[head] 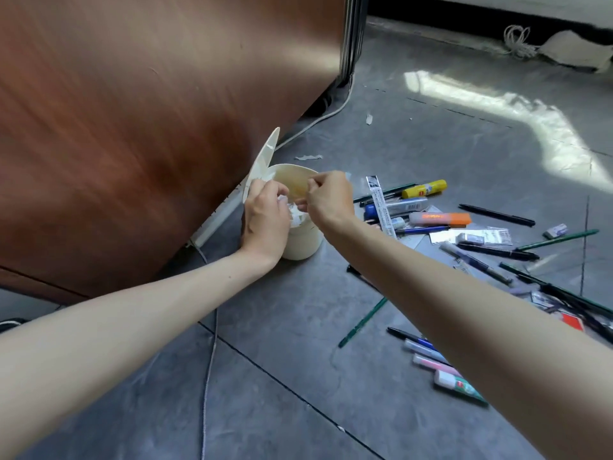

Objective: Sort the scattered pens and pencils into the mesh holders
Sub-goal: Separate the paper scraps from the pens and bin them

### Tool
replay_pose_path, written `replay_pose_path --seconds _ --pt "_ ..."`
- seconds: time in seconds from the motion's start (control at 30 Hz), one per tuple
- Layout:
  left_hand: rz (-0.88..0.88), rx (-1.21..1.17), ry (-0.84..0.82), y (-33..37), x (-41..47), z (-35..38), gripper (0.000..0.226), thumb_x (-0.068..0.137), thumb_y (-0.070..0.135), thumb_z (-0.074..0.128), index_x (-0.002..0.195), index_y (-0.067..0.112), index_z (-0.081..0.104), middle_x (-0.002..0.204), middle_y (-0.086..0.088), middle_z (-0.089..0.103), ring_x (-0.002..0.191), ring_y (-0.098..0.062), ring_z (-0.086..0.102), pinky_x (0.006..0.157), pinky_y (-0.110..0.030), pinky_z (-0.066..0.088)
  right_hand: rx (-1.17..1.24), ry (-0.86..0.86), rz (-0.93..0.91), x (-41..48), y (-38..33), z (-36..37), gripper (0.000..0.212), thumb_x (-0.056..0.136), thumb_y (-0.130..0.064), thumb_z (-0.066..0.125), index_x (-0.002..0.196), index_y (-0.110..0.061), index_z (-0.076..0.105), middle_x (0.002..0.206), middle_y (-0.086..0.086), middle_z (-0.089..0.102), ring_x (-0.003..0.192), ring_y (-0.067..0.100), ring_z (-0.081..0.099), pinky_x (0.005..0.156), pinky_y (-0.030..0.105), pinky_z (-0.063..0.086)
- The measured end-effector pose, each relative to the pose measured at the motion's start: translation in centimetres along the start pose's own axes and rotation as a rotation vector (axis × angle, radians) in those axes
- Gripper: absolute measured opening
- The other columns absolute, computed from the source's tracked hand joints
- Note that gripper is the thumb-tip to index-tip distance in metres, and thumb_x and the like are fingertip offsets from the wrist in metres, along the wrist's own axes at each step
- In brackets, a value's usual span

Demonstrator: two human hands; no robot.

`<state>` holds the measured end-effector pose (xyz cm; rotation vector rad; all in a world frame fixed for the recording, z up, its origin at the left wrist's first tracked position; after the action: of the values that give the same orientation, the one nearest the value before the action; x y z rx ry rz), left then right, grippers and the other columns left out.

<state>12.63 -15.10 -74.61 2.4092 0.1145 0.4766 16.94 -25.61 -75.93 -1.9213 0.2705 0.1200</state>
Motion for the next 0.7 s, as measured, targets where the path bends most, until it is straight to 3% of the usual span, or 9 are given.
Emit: replay_pose_path --seconds 0.1,0.27,0.37,0.5,0.63,0.7 --pt "0.019 -0.027 -0.023 0.4 -0.1 0.6 0.013 0.088 0.002 0.051 0.092 0.001 0.063 0.100 -0.015 0.057 0.091 -0.026 0.054 0.080 -0.027 0.038 0.019 -0.006 -0.042 -0.4 0.1 -1.2 0.021 0.081 0.005 0.050 0.093 0.006 0.067 0.091 0.023 0.069 0.090 0.039 0.067 0.082 0.049 0.055" --pt "0.062 -0.060 -0.049 1.5 -0.6 1.7 0.016 0.092 0.015 0.051 0.089 0.003 0.061 0.091 -0.012 0.056 0.084 -0.023 0.052 0.072 -0.031 0.038 0.012 0.011 -0.116 -1.1 -0.6 -3.0 0.017 0.084 -0.015 0.063 0.076 -0.003 0.073 0.070 0.014 0.069 0.074 0.030 0.067 0.075 0.043 0.056" --pt "0.132 -0.047 -0.078 2.5 -1.0 2.3 0.013 0.091 0.013 0.053 0.088 0.004 0.062 0.090 -0.013 0.055 0.083 -0.025 0.052 0.072 -0.033 0.038 -0.048 0.055 -0.128 -1.3 -0.7 -3.8 0.014 0.084 -0.006 0.060 0.089 -0.005 0.073 0.082 0.012 0.070 0.080 0.025 0.065 0.074 0.033 0.053" --pt "0.184 -0.016 -0.141 3.4 -1.4 3.1 0.012 0.089 0.014 0.056 0.089 0.004 0.063 0.092 -0.013 0.054 0.083 -0.028 0.054 0.072 -0.036 0.039 -0.046 0.031 -0.145 -2.0 -0.6 -5.3 0.035 0.074 0.003 0.064 0.107 -0.008 0.070 0.085 0.004 0.060 0.079 0.012 0.053 0.059 0.011 0.039" --pt "0.263 0.005 -0.210 4.4 -1.8 4.0 0.016 0.087 0.019 0.057 0.092 0.005 0.064 0.095 -0.013 0.055 0.088 -0.031 0.056 0.076 -0.041 0.044 -0.094 0.099 -0.151 -2.2 0.1 -7.4 0.040 0.078 0.006 0.049 0.110 -0.007 0.069 0.108 0.011 0.067 0.101 0.020 0.060 0.081 0.021 0.043" --pt "0.313 0.026 -0.243 5.1 -1.8 4.8 0.014 0.087 0.013 0.058 0.097 0.006 0.064 0.099 -0.011 0.056 0.093 -0.030 0.056 0.080 -0.043 0.045 -0.142 0.126 -0.142 -1.7 1.0 -8.4 0.041 0.079 0.005 0.045 0.110 -0.006 0.069 0.110 0.013 0.067 0.104 0.022 0.060 0.082 0.020 0.041"
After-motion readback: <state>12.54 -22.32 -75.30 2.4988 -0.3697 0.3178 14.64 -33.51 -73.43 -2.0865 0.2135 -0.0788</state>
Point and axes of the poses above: each hand's wrist, its own x-axis towards the middle knuckle, its own z-axis out of the palm, y = z × x, the point moved 4 cm from there along x, towards the middle knuckle
